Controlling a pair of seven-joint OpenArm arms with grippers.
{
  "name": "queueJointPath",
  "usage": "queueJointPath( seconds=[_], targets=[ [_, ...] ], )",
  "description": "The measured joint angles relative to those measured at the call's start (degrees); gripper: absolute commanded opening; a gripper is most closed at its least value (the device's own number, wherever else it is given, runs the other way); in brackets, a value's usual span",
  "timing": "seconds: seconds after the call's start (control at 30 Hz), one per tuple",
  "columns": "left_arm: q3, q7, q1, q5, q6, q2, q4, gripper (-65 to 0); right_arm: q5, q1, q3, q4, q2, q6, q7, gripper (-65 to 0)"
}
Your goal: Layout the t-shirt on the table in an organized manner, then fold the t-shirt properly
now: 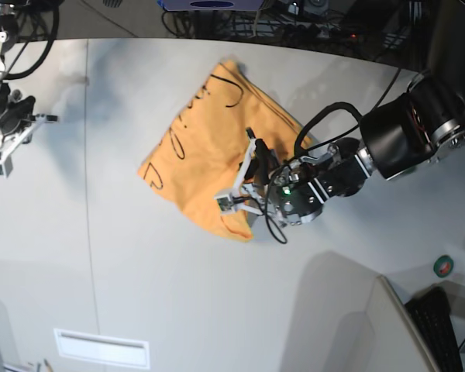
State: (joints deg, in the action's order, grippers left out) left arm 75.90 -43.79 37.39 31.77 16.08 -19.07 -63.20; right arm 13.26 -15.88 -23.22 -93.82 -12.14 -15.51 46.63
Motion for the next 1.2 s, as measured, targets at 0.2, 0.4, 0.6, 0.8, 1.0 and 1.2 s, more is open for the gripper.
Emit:
queueJointPath(
  seconds=[0.2, 0.4, 0.6, 0.8, 1.0, 1.2],
  targets=[
    [9.4, 10.32, 2.45, -15.1, 0.48, 7.96, 2.32, -65.0, -0.17, -0.04, -0.61, 0.46, 0.13, 0.0, 0.0, -65.0],
    [8.13, 14.27, 1.03, -23.63, 0.85, 15.67, 8.9, -65.0, -0.02, -0.33, -2.27, 0.46, 0.31, 0.0, 0.72, -65.0],
    [7.72, 19.74, 1.49, -27.96, 5.18, 19.67, 14.91, -65.0, -0.2, -0.33, -2.67, 0.46, 0.17, 0.0, 0.72, -65.0],
    [7.76, 20.48, 1.36, -29.22, 5.4, 21.14, 15.63, -65.0, -0.13, -0.2, -2.67, 2.51, 0.33, 0.0, 0.48, -65.0],
    [7.76, 20.48, 1.36, -29.18, 5.4, 21.14, 15.63, -65.0, -0.2, -0.22, -2.67, 3.15, 0.33, 0.0, 0.48, -65.0],
    [7.76, 20.46, 1.51, -29.16, 5.42, 21.14, 15.58, -65.0, -0.17, -0.02, -2.38, 3.15, 0.35, 0.0, 0.46, -65.0]
  ],
)
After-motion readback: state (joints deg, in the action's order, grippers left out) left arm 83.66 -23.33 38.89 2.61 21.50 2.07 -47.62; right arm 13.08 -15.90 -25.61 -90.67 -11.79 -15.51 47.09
